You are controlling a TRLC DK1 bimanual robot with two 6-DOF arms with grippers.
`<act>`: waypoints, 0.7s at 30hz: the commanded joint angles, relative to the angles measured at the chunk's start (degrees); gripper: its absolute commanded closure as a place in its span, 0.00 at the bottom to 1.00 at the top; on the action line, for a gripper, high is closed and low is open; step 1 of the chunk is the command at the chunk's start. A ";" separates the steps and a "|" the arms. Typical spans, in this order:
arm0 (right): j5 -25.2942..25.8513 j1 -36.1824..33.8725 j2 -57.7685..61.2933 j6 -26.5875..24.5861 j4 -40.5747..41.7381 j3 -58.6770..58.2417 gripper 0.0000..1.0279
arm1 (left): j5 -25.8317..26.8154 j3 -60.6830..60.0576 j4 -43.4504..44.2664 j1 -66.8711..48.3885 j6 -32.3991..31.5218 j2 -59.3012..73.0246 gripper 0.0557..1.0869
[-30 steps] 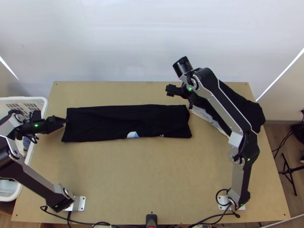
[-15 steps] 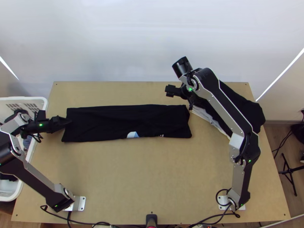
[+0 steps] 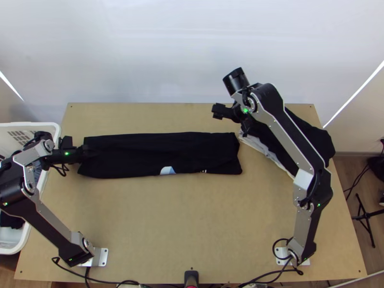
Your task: Fold the t-shirt
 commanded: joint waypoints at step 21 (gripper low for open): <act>-1.25 -3.01 -6.17 1.23 0.18 -9.08 0.03 | -6.94 6.52 -6.33 -4.51 -12.67 -16.79 0.97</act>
